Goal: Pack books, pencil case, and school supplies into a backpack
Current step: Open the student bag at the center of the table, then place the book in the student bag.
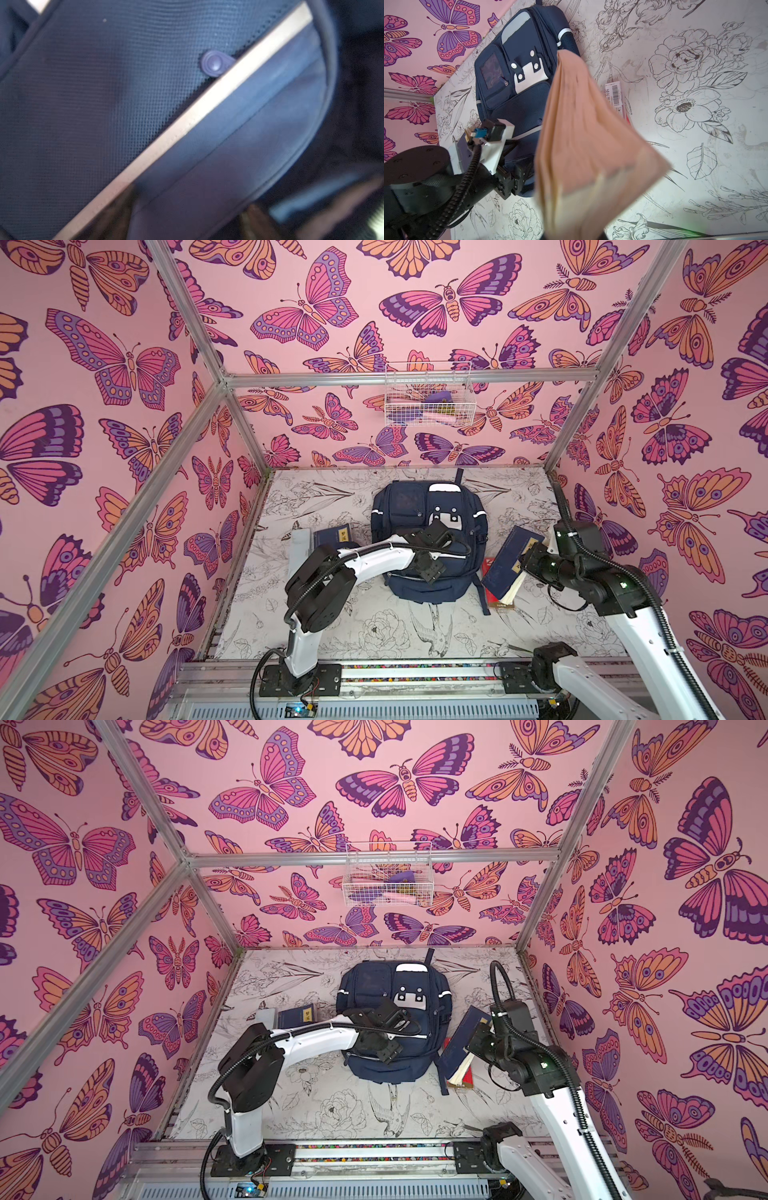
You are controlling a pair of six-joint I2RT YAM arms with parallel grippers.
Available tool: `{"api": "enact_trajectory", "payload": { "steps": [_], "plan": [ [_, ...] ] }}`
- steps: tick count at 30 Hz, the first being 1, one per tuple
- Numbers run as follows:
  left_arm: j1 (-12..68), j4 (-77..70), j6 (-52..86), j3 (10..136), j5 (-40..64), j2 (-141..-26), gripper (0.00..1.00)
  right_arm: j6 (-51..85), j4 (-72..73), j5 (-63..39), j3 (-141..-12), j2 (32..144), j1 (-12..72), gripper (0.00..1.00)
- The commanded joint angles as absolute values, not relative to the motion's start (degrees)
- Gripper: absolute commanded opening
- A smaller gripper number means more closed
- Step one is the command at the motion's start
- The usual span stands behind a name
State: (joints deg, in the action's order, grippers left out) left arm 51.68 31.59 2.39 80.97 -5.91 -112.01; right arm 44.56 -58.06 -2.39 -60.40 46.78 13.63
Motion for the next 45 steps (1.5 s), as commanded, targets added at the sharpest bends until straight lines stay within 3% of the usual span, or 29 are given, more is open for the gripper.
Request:
{"api": "enact_trajectory", "payload": {
  "steps": [1, 2, 6, 14, 21, 29, 36, 45],
  "plan": [
    [51.50, 32.96, 2.12, 82.41, -12.30, -112.92, 0.39, 45.17, -57.05, -3.58, -59.78, 45.84, 13.35, 0.00],
    [51.49, 32.88, 2.42, 82.68, -12.23, -112.47, 0.28, 45.24, -56.81, -3.79, -59.42, 45.77, 13.34, 0.00],
    [51.50, 32.02, 2.81, 83.05, -12.25, -109.52, 0.01, 45.65, -54.46, -5.61, -58.11, 45.11, 13.30, 0.00],
    [49.22, 30.73, 5.75, 86.79, -9.12, -101.34, 0.00, 48.36, -44.73, -13.12, -54.79, 43.43, 13.30, 0.00],
    [46.03, 30.67, 8.28, 90.46, -0.53, -97.96, 0.00, 53.95, -35.31, -19.45, -49.73, 41.42, 13.36, 0.00],
    [43.42, 29.74, 13.02, 92.03, 9.27, -97.90, 0.00, 70.42, -13.27, -24.43, -34.49, 38.80, 13.93, 0.00],
    [42.90, 28.64, 14.95, 92.19, 13.08, -97.60, 0.00, 75.66, 3.22, -19.90, -29.00, 44.45, 16.66, 0.00],
    [42.36, 28.04, 14.32, 92.65, 15.70, -97.65, 0.00, 76.05, 26.73, -6.81, -29.11, 64.28, 25.08, 0.00]
  ]
}}
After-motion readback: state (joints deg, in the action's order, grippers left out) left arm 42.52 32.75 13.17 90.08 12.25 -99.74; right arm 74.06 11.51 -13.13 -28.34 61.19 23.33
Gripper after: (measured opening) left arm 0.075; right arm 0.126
